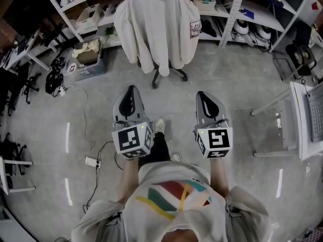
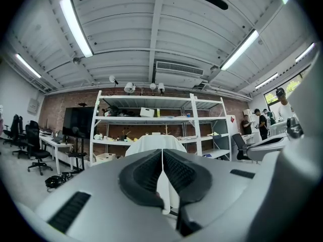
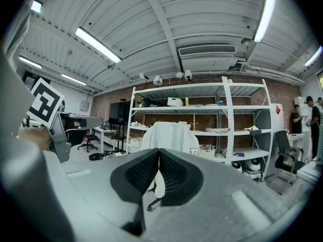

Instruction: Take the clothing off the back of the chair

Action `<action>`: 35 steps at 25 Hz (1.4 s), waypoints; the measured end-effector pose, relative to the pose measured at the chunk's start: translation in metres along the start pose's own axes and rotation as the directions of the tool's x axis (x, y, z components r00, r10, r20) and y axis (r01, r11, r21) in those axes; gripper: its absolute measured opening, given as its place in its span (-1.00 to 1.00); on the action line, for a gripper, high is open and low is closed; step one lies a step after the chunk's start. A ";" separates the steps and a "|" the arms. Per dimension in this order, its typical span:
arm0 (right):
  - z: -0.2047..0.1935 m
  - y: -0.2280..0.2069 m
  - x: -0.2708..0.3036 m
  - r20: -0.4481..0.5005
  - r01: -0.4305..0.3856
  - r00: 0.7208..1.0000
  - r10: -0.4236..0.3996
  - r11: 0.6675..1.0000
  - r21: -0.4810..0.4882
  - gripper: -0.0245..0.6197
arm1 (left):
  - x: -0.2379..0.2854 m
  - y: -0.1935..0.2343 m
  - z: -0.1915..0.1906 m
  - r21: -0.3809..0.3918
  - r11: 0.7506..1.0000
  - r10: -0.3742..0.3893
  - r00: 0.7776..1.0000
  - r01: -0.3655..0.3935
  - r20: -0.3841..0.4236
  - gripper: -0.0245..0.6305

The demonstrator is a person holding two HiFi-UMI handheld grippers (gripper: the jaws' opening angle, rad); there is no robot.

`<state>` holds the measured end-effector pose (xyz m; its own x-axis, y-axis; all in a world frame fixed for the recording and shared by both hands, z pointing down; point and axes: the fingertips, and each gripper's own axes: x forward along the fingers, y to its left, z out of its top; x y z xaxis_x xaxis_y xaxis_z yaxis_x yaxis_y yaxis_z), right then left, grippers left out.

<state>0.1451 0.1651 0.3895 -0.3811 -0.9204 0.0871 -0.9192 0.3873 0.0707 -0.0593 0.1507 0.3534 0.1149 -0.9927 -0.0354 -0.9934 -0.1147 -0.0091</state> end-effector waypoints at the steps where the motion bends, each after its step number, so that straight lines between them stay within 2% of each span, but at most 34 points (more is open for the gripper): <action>1: 0.000 -0.002 0.003 0.000 0.001 1.000 -0.001 1.000 -0.001 -0.90 | 0.002 0.000 0.002 0.006 1.000 0.001 1.000 -0.001 0.004 -0.87; 8: -0.001 -0.008 0.028 0.010 0.008 1.000 -0.008 1.000 0.000 -0.90 | 0.024 0.013 -0.003 -0.025 1.000 0.014 1.000 -0.013 0.015 -0.87; 13: -0.008 -0.015 0.065 -0.009 0.006 1.000 -0.006 1.000 -0.001 -0.90 | 0.060 0.024 -0.013 -0.043 0.999 0.013 1.000 -0.013 0.007 -0.87; 19: -0.002 -0.027 0.120 -0.028 0.021 0.999 -0.021 1.000 -0.007 -0.90 | 0.118 0.043 -0.016 -0.056 0.998 0.002 1.000 -0.002 -0.003 -0.87; 29: 0.027 -0.052 0.240 -0.023 0.081 0.996 -0.082 0.996 -0.033 -0.90 | 0.246 0.089 -0.013 -0.084 0.996 -0.040 0.999 0.039 -0.006 -0.87; 35: 0.045 -0.059 0.315 -0.015 0.097 0.995 -0.098 0.994 -0.048 -0.90 | 0.301 0.127 -0.009 -0.042 0.999 -0.031 1.000 0.030 -0.005 -0.87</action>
<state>0.0752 -0.1503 0.3679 -0.2880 -0.9529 0.0949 -0.9460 0.2985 0.1265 -0.1506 -0.1628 0.3507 0.1453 -0.9889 -0.0297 -0.9887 -0.1462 0.0321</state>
